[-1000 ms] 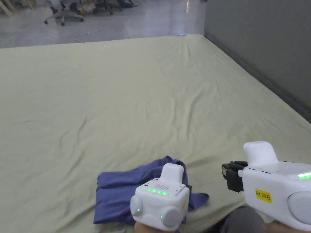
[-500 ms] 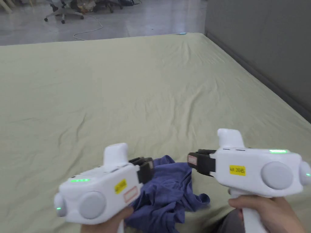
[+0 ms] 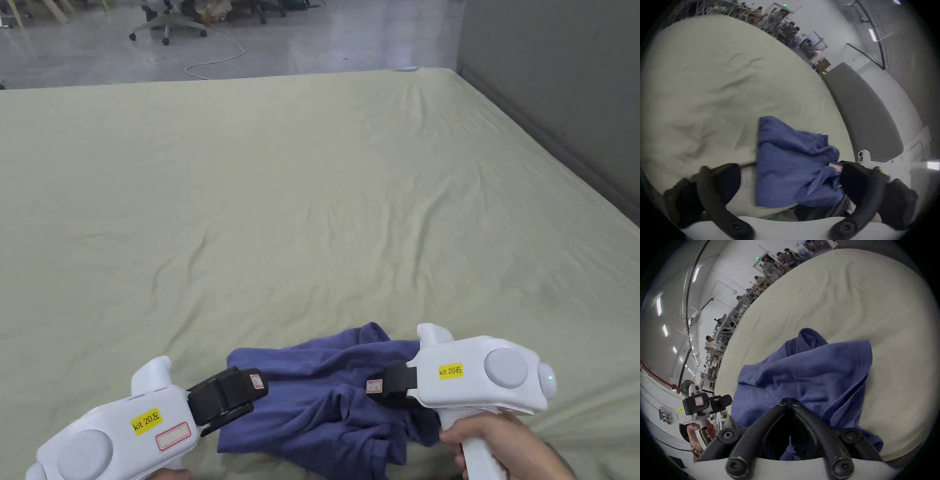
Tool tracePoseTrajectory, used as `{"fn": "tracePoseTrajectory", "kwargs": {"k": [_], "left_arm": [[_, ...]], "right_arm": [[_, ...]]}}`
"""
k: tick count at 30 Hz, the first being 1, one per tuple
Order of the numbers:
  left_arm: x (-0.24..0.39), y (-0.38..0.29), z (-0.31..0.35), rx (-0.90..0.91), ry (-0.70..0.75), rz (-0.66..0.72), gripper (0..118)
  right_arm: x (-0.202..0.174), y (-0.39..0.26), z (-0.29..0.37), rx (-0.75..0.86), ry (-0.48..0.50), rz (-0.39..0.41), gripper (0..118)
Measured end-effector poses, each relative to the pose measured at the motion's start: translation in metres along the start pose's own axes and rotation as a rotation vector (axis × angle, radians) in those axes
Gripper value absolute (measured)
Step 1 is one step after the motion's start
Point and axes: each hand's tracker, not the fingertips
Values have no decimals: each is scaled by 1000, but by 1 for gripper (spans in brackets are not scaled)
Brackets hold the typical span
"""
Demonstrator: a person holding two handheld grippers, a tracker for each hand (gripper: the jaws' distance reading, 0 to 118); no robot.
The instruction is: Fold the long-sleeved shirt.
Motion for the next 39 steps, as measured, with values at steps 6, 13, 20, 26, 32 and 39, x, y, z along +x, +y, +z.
{"fn": "tracePoseTrajectory", "kwargs": {"k": [6, 13, 20, 26, 32, 39], "left_arm": [[-29, 7, -33, -104, -55, 172, 118], [0, 20, -62, -172, 7, 23, 106], [29, 34, -46, -236, 8, -90, 12], [19, 58, -35, -202, 3, -61, 10], [2, 86, 10, -153, -2, -86, 9], [-103, 139, 111, -26, 70, -53, 9]], "right_arm": [[0, -5, -3, 12, 4, -2, 0], [14, -12, -4, 48, 67, -49, 0], [4, -6, -4, 40, 45, -45, 0], [-36, 0, 9, 73, -72, 44, 0], [-101, 8, 0, 117, -68, 173, 0], [-212, 9, -65, 75, 20, 350, 0]]}}
